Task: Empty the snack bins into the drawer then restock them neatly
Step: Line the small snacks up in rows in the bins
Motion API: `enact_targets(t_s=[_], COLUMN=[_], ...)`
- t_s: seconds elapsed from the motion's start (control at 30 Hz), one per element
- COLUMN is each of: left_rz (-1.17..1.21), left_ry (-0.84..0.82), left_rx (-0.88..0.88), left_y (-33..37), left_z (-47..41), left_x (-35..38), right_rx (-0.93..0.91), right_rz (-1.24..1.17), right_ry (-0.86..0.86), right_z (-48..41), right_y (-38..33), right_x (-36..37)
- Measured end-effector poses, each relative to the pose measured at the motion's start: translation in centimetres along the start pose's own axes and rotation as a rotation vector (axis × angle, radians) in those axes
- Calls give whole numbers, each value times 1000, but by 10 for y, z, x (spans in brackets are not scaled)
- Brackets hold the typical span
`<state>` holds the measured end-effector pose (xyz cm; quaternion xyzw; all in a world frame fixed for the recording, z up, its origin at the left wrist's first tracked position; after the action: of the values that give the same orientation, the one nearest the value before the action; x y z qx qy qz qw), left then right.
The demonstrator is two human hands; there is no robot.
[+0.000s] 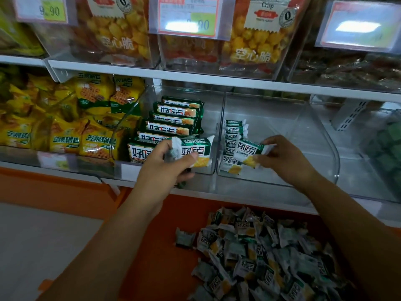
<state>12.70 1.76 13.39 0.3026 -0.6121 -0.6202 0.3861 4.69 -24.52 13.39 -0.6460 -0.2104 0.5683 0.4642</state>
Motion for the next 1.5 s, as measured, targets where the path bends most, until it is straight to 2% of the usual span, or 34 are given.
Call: enact_targets(t_s=[0.13, 0.2, 0.27, 0.43, 0.57, 0.63, 0.7, 0.8, 0.87, 0.93, 1.07, 1.13, 1.27, 1.4, 1.5], left_rz=[-19, -18, -23, -32, -99, -128, -107, -107, -117, -134, -182, -219, -242, -231, -238], left_ry=[-21, -30, -35, -26, -39, -58, -86, -141, -170, -179, -122, -98, -137, -121, -88], left_rx=[16, 21, 8, 9, -34, -44, -35, -2, -12, -2, 66, 97, 124, 88, 26], left_y=[1, 1, -3, -4, -6, -5, -3, 1, -3, -2, 7, 11, 6, -6, -16], left_z=[-6, -8, -11, -13, -9, -6, -4, 0, 0, 2, 6, 6, 3, -3, -7], left_x=[3, 6, 6, 4, 11, 14, 19, 28, 34, 38, 27, 19, 16, 8, 1], right_rx=[89, 75, 59, 27, 92, 53, -29, -122, -186, -192, -119, -67, 102, 76, 33], right_rz=[169, 244, 317, 329, 424, 501, 310, -204, -228, -173, -257, -180, 142, 248, 375], right_ry=[-295, -373, -362, -279, -342, -251, -126, -229, -299, -289, -76, -31, -289, -453, -443], right_z=[-41, -52, -61, -71, -67, -57, -36, 10, 31, 36, 14, -3, -34, -47, -53], right_y=[33, 36, 40, 50, 50, 31, 0, -42, -58, -60, -44, -27, 16, 27, 29], right_x=[46, 61, 65, 63, 64, 50, 35, 46, 60, 63, 19, -4, 17, 58, 66])
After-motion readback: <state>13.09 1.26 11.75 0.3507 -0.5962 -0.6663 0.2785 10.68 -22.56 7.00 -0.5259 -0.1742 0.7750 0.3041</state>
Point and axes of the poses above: each hand's wrist, its own z-axis away from the middle knuckle, its own x-axis out of the palm, y = z × x, the point moved 9 cm from there along -z, towards the middle knuckle, and after that the axes turned 8 degrees about -y, right-handed, at the moved point
